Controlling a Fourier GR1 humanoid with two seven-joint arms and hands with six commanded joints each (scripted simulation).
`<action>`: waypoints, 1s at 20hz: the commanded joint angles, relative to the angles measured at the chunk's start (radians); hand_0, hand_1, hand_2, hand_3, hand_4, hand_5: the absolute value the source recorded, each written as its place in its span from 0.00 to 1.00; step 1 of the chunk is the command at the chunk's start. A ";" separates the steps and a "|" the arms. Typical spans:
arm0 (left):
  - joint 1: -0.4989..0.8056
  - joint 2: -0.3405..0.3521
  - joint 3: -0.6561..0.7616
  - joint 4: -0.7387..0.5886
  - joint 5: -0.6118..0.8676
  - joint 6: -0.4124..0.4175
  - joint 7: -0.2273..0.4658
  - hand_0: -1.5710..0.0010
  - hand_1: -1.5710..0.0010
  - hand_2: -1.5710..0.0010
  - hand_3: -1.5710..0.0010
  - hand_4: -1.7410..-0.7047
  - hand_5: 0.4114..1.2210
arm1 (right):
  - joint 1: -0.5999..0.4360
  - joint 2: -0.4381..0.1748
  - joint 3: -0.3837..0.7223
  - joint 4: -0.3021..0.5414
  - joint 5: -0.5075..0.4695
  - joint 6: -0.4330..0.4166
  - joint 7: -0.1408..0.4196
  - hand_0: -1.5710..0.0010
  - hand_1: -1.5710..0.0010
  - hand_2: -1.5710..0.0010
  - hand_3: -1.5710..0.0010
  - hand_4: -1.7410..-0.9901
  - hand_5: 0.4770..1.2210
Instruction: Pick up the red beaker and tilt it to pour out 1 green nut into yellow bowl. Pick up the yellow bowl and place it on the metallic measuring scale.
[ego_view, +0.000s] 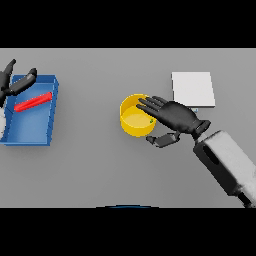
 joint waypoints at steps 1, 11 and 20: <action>0.010 -0.001 -0.002 0.003 0.001 -0.004 -0.009 1.00 1.00 1.00 1.00 0.90 0.35 | -0.018 -0.001 0.015 0.025 0.011 0.006 -0.021 1.00 1.00 1.00 1.00 0.78 0.22; 0.005 0.006 0.001 0.016 0.001 -0.016 -0.014 1.00 1.00 1.00 1.00 0.90 0.36 | -0.204 0.055 0.149 0.232 0.090 0.136 -0.056 1.00 1.00 1.00 1.00 0.76 0.26; -0.005 0.002 -0.008 0.015 -0.015 -0.006 -0.003 1.00 1.00 1.00 1.00 0.92 0.37 | -0.262 0.101 0.177 0.365 0.111 0.147 -0.049 1.00 0.99 0.98 0.95 0.68 0.39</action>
